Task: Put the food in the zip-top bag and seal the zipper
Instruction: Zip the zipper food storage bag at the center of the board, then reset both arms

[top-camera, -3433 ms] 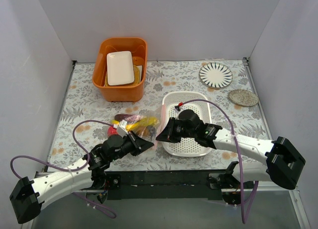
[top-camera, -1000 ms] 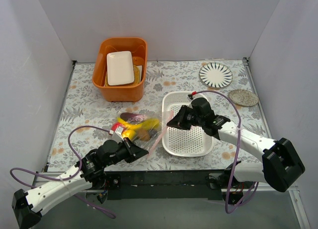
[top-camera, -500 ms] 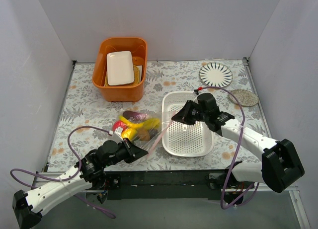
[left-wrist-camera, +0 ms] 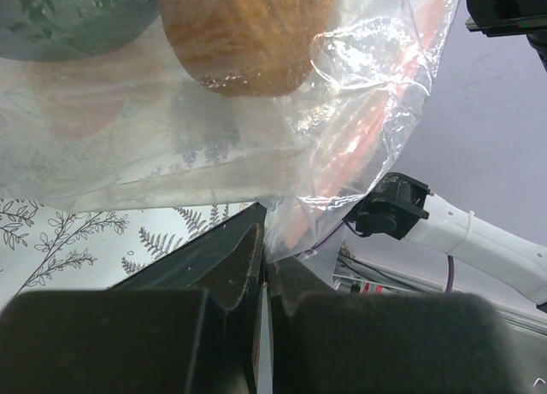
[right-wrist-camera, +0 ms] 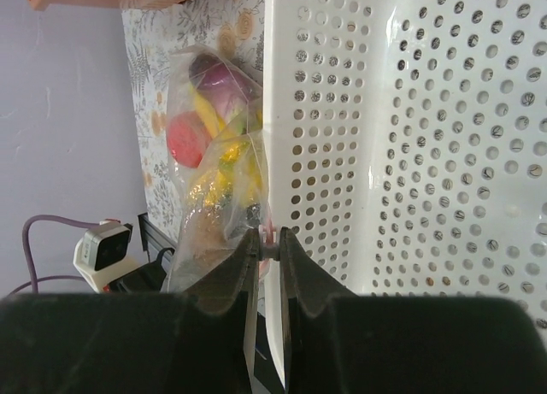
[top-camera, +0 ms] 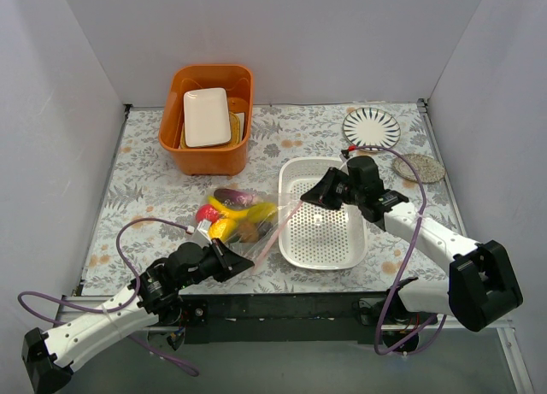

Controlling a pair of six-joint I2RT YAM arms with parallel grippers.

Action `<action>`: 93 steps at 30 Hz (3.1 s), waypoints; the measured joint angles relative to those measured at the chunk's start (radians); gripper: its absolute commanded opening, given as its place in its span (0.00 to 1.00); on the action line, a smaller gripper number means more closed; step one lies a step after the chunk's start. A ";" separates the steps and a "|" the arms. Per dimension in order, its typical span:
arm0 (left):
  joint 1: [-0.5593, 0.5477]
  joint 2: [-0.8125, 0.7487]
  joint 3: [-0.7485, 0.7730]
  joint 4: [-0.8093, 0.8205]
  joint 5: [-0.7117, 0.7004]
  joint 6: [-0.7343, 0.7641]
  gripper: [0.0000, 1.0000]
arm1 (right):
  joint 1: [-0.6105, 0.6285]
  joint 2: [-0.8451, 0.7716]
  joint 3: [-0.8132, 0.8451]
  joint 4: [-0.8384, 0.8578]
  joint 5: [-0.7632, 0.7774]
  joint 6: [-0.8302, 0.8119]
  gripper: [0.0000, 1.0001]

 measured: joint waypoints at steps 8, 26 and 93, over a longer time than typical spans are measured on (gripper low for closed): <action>0.000 0.000 0.000 0.000 0.000 0.000 0.00 | -0.004 0.000 0.000 0.010 -0.007 0.024 0.22; 0.000 0.175 0.166 -0.075 -0.015 0.008 0.75 | -0.057 0.013 0.288 -0.407 0.270 -0.293 0.69; 1.054 0.695 0.637 -0.028 -0.210 0.768 0.98 | -0.272 -0.301 -0.079 -0.281 0.893 -0.711 0.98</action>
